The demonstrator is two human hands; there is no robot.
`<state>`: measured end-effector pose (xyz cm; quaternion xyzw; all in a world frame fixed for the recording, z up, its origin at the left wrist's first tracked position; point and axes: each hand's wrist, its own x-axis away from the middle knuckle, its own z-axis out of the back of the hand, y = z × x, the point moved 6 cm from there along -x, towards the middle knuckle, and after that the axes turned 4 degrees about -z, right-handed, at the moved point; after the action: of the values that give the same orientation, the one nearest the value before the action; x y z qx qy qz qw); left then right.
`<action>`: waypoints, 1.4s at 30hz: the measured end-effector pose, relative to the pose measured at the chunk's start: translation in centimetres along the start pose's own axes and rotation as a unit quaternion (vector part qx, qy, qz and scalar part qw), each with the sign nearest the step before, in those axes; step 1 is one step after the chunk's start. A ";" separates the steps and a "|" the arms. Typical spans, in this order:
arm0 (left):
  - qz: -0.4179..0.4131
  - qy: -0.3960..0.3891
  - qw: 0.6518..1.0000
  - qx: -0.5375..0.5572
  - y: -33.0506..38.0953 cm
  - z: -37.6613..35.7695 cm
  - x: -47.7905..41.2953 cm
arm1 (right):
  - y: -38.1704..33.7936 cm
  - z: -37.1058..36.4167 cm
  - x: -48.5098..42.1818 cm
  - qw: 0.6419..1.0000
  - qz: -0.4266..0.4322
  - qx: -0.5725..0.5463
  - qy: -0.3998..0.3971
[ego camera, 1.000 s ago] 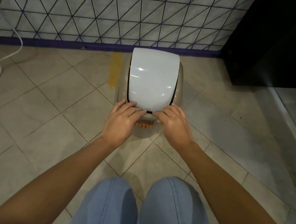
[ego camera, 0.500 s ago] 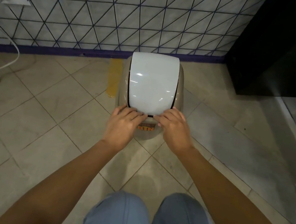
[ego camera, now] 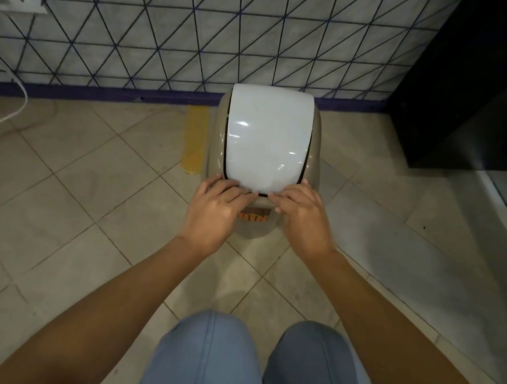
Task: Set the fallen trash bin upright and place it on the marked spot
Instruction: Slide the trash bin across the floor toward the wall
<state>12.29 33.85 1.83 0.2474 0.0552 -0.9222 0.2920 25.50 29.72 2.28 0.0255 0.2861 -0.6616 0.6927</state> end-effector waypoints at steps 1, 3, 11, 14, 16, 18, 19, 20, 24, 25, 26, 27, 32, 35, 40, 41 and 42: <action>-0.004 -0.002 1.000 -0.001 -0.2 -0.1 -0.2 | 0.0 0.0 -0.2 1.000 0.003 -0.001 0.000; -0.003 0.000 1.000 -0.001 -0.4 -0.2 -0.4 | 0.2 0.0 -0.6 1.000 0.005 -0.004 -0.002; 0.020 0.002 0.998 0.056 -0.5 0.1 -0.4 | 0.4 -0.4 -0.7 0.998 -0.019 0.035 -0.055; 0.052 0.008 0.993 0.102 -1.1 0.5 0.0 | 0.6 0.1 -0.2 0.995 -0.082 0.049 -0.035; 0.080 0.000 0.990 0.118 -1.5 0.4 0.6 | 1.0 0.4 0.3 0.990 -0.131 0.043 -0.017; 0.114 -0.014 0.983 0.144 -1.9 0.1 1.2 | 1.9 0.3 0.6 0.978 -0.209 -0.019 -0.011; 0.142 -0.017 0.976 0.165 -2.3 -0.1 1.6 | 2.5 0.3 0.8 0.965 -0.253 -0.062 -0.013; 0.178 -0.015 0.965 0.191 -2.7 -0.3 2.0 | 3.0 0.0 0.8 0.952 -0.290 -0.101 -0.016; 0.279 0.010 0.924 0.260 -4.2 -0.7 2.6 | 3.8 -0.7 0.2 0.927 -0.348 -0.137 -0.035; 0.287 0.015 0.920 0.266 -4.4 -0.7 2.5 | 3.8 -0.8 0.0 0.926 -0.351 -0.135 -0.043; 0.295 0.020 0.916 0.270 -4.6 -0.5 2.4 | 3.9 -0.8 -0.2 0.925 -0.353 -0.133 -0.053; 0.303 0.025 0.914 0.269 -4.9 -0.4 2.2 | 4.0 -0.7 -0.4 0.923 -0.356 -0.129 -0.064; 0.303 0.045 0.907 0.290 -6.4 -0.4 1.1 | 4.5 -1.3 -1.1 0.918 -0.364 -0.127 -0.092; 0.338 0.033 0.871 0.354 -7.2 -1.2 0.4 | 5.2 -1.7 -1.8 0.901 -0.384 -0.172 -0.105; 0.395 -0.033 0.810 0.432 -8.6 -3.3 -1.1 | 6.7 -2.0 -3.2 0.887 -0.388 -0.221 -0.119; 0.401 -0.042 0.804 0.438 -8.7 -3.6 -1.3 | 7.0 -2.1 -3.5 0.883 -0.390 -0.233 -0.114; 0.406 -0.048 0.798 0.444 -8.8 -3.9 -1.5 | 7.2 -2.1 -3.8 0.882 -0.391 -0.241 -0.108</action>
<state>9.97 42.82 -1.19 0.3051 -0.4797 -0.6534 0.4999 31.55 34.92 -0.31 -0.3280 0.3467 -0.7881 0.3888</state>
